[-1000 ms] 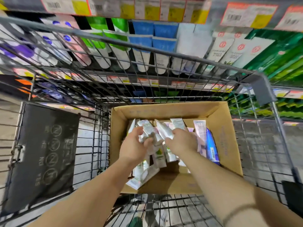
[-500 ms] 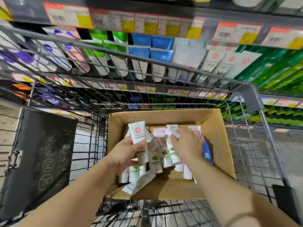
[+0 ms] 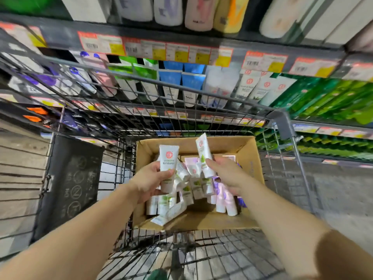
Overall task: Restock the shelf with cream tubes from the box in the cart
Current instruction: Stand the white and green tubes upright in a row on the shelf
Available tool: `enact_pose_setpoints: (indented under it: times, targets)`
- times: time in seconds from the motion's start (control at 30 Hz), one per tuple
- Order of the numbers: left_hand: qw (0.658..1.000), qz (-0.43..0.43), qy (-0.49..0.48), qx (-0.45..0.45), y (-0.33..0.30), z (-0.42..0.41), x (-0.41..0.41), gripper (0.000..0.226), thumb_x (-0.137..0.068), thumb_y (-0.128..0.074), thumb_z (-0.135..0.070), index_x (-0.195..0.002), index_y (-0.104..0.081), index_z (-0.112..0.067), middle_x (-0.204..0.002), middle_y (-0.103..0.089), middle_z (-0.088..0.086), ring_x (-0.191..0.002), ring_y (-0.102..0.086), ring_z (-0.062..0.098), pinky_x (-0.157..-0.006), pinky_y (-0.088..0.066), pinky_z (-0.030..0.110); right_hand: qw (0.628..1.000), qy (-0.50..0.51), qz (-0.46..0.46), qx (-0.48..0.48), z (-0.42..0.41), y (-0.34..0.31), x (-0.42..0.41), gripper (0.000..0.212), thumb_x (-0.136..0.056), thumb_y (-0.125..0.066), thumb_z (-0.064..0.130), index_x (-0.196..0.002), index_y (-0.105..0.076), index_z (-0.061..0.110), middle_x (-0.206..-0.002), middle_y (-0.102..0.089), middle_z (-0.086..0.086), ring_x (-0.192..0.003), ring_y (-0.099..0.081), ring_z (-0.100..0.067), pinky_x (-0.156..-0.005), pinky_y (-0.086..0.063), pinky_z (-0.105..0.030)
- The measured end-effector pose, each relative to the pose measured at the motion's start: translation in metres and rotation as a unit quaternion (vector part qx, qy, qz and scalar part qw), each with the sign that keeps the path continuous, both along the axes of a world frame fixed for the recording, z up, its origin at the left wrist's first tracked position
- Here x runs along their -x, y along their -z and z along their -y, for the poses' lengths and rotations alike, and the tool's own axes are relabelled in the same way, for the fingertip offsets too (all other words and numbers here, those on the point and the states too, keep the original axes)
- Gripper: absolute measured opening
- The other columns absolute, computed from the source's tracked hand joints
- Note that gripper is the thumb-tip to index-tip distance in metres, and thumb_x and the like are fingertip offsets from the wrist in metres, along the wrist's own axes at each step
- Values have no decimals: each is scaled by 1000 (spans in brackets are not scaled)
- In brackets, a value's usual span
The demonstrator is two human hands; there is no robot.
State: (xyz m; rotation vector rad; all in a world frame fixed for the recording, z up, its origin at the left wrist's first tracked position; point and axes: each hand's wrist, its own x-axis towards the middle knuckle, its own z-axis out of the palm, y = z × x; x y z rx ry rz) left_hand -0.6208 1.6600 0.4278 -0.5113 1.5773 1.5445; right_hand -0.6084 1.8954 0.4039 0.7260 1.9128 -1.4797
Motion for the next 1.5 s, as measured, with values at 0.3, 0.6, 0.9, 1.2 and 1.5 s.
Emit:
enact_pose_setpoints:
  times: [0.3, 0.6, 0.9, 1.2, 1.5]
  targets:
    - [987, -126, 79, -62, -166, -47, 46, 8, -97, -55, -18, -104, -59, -17, -102, -58, 13, -90, -51, 28, -76, -49, 40, 939, 172, -56, 294, -24, -174, -15, 29, -94, -53, 13, -122, -56, 6, -99, -73, -11, -81, -69, -21, -74, -52, -39]
    - [942, -225, 198, -148, -323, -159, 45, 30, -93, -56, 0, -119, -59, -15, -105, -72, 10, -90, -70, 24, -72, -60, 40, 922, 204, -235, 231, -114, -318, -48, 39, -93, -53, -6, -125, -53, 17, -124, -63, -9, -105, -63, -23, -92, -52, -43]
    - [869, -333, 303, -203, -415, -372, -36, 38, -74, -70, -8, -112, -62, -5, -96, -72, 10, -80, -68, 21, -73, -57, 35, 901, 215, -371, 65, -315, -412, -148, 31, -93, -61, 8, -122, -55, 19, -108, -69, 2, -93, -66, -14, -76, -56, -28]
    - [866, -345, 248, -265, -462, -589, -117, 28, -92, -49, 10, -118, -53, 0, -74, -72, 9, -54, -68, 12, -44, -52, 19, 880, 239, -411, -6, -532, -467, -247, 35, -91, -65, 9, -125, -57, 16, -121, -67, -9, -111, -64, -26, -98, -52, -41]
    - [846, -412, 262, -214, -464, -710, -71, 34, -92, -61, -8, -125, -56, -14, -119, -68, 6, -107, -66, 25, -92, -54, 43, 873, 227, -426, -72, -666, -464, -219, 32, -91, -65, 13, -121, -59, 21, -110, -71, -1, -91, -66, -15, -77, -50, -29]
